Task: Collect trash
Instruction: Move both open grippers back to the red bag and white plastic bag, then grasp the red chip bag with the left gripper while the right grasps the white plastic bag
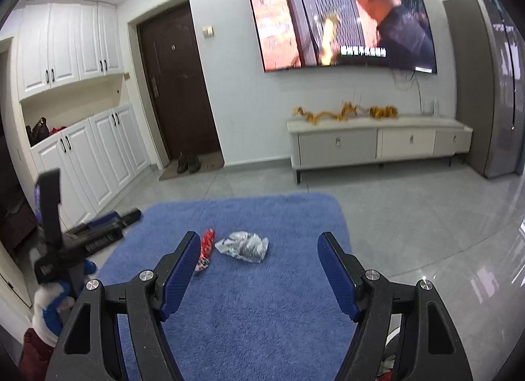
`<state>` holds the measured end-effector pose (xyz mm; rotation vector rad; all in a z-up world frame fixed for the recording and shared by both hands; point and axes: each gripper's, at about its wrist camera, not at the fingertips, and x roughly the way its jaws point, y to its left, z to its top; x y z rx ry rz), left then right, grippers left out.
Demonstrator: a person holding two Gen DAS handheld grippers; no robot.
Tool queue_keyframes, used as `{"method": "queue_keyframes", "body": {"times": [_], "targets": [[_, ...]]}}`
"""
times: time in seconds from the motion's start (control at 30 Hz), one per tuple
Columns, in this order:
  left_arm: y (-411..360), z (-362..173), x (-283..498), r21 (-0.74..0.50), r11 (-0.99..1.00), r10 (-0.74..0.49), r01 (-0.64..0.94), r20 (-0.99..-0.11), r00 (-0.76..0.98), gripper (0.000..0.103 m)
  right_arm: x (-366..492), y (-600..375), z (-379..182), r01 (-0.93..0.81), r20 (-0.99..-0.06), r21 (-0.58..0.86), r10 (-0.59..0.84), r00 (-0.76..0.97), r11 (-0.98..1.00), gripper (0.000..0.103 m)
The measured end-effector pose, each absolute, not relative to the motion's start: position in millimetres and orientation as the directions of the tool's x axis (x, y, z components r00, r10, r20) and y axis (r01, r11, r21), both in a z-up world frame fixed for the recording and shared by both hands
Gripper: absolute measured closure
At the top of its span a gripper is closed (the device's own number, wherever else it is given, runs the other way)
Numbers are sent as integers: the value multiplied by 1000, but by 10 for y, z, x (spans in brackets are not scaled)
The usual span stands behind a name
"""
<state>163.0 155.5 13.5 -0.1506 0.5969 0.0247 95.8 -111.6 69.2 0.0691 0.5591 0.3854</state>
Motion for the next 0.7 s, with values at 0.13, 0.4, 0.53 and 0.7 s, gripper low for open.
{"method": "queue_keyframes", "body": {"times": [0.13, 0.4, 0.53, 0.7], "targets": [[1444, -337, 1973, -150, 988, -63, -45, -646, 761, 41, 1302, -991, 461, -346, -543, 177, 385, 747, 921, 31], [1372, -859, 2410, -128, 991, -75, -29, -733, 676, 41, 1976, -753, -125, -362, -610, 248, 436, 662, 898, 31], [1353, -1011, 2555, -123, 992, -80, -21, -757, 649, 58, 2226, -621, -340, -375, -634, 272, 458, 623, 886, 31], [1470, -1068, 2554, -170, 985, -111, -28, -749, 653, 70, 2464, -469, -583, -384, -666, 285, 470, 580, 878, 31]]}}
